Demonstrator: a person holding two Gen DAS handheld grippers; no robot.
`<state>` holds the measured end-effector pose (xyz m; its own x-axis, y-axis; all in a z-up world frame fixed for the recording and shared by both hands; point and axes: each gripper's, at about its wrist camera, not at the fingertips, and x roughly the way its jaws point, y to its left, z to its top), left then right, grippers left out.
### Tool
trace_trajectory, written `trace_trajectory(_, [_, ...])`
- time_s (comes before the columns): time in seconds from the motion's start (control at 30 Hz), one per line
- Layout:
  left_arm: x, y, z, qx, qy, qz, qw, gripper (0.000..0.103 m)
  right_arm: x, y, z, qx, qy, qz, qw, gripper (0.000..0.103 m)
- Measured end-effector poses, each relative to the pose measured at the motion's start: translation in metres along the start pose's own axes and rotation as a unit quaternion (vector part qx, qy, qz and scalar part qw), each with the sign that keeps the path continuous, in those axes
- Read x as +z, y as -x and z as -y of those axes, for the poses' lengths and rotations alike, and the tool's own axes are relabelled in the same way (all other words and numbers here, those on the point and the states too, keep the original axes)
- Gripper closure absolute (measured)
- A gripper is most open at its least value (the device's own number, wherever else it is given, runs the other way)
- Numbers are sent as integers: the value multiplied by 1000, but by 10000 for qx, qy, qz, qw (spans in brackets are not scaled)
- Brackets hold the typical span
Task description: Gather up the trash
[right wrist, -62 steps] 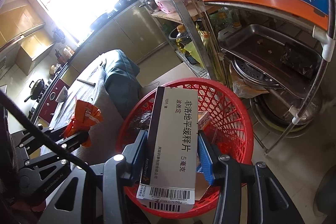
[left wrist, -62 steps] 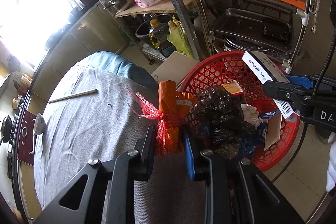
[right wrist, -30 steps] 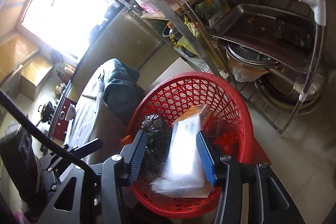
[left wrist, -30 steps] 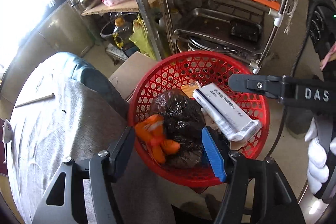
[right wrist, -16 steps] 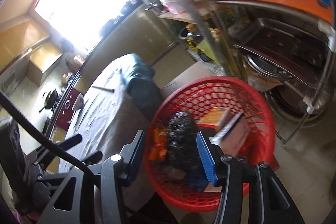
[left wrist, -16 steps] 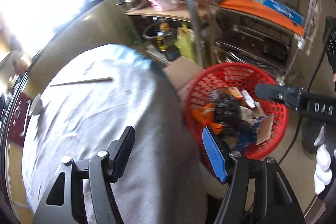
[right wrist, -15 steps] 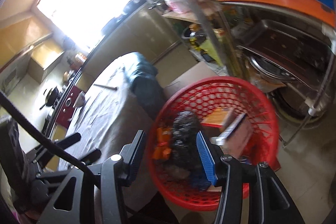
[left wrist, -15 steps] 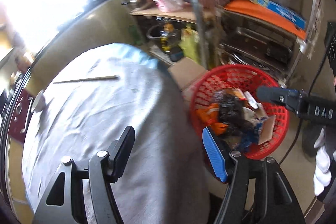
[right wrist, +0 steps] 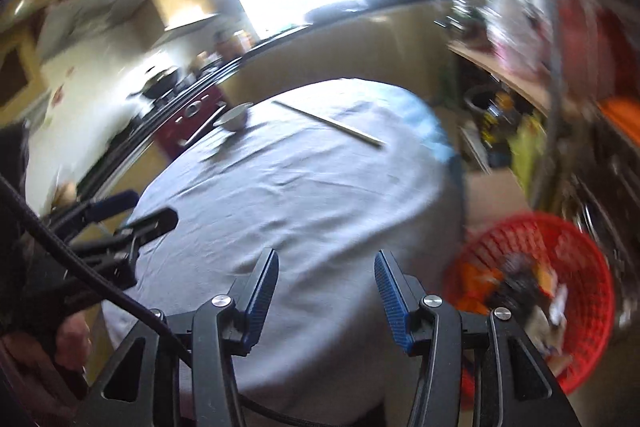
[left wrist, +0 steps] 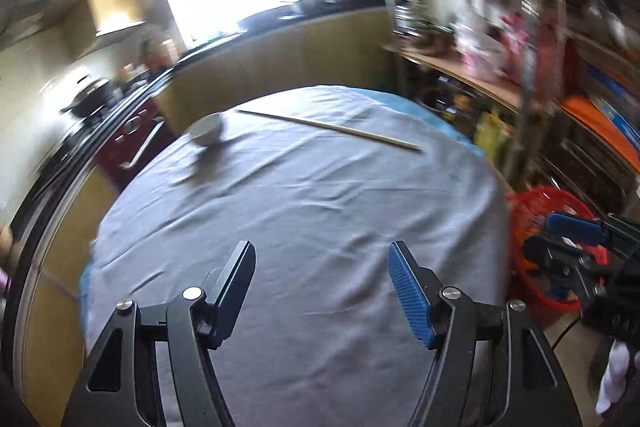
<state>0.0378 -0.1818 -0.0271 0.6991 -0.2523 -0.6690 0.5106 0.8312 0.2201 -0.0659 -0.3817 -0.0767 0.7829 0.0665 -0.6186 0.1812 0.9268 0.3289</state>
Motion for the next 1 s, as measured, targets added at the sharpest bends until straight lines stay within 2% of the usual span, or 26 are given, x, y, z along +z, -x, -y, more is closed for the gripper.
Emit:
trace_trajectory(0.13, [-10, 10, -53, 414, 490, 148, 9978, 23, 9, -6, -60, 23, 714, 130, 9974, 49])
trace_trajectory(0.2, [-14, 16, -72, 585, 645, 237, 9959, 23, 14, -9, -85, 33, 941, 183, 9954, 49])
trace_trajectory(0.37, [-27, 27, -120, 961, 930, 355, 9904, 19, 20, -17, -131, 64, 1222, 191, 9923, 49])
trace_trajectory(0.5, [-37, 32, -143, 1317, 1071, 374, 9848, 19, 25, -25, -157, 91, 1357, 145, 9906, 49])
trace_trajectory(0.63, [-46, 37, -159, 1615, 1137, 329, 9797, 12, 26, -31, -181, 140, 1497, 108, 9886, 49])
trace_trajectory(1.0, [-57, 57, -191, 1511, 1418, 414, 9774, 12, 25, -33, -225, 204, 1687, 139, 9854, 49])
